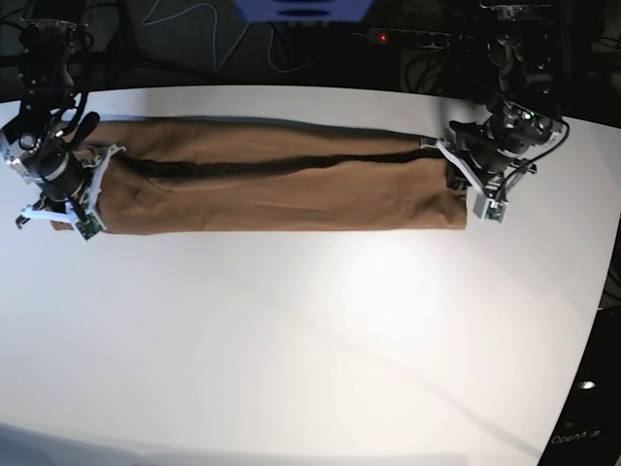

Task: Fold the T-shirt properly
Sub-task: 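Pull the strip end outward with the right gripper to tighten it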

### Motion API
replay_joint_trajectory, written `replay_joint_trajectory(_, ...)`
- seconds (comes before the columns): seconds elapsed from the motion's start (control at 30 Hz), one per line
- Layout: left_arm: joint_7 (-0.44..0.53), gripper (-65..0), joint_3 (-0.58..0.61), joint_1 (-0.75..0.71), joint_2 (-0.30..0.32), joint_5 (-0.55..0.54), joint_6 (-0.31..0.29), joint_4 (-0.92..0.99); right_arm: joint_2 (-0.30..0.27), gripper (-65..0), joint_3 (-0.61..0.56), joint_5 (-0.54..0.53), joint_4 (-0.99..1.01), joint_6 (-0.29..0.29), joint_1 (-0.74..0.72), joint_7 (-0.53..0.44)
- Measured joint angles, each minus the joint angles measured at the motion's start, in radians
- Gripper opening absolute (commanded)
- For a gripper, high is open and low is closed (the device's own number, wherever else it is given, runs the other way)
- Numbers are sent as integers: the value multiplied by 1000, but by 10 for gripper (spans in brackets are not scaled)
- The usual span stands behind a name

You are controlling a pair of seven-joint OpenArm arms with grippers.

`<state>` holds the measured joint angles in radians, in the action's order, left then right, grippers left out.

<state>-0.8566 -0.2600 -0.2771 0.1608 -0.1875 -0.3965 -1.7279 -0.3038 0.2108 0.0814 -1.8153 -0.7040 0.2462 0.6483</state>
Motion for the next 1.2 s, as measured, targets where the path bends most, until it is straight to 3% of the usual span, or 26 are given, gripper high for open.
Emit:
replay_joint_trajectory(0.5,0,-624,0,0,3,0,0,-2,-4,-650,-30,6,117,1,-83,6)
replay_joint_trajectory(1.2,0,-624,0,3,6,0,0,0,-51,-650,-227,6,186,1,-82,3)
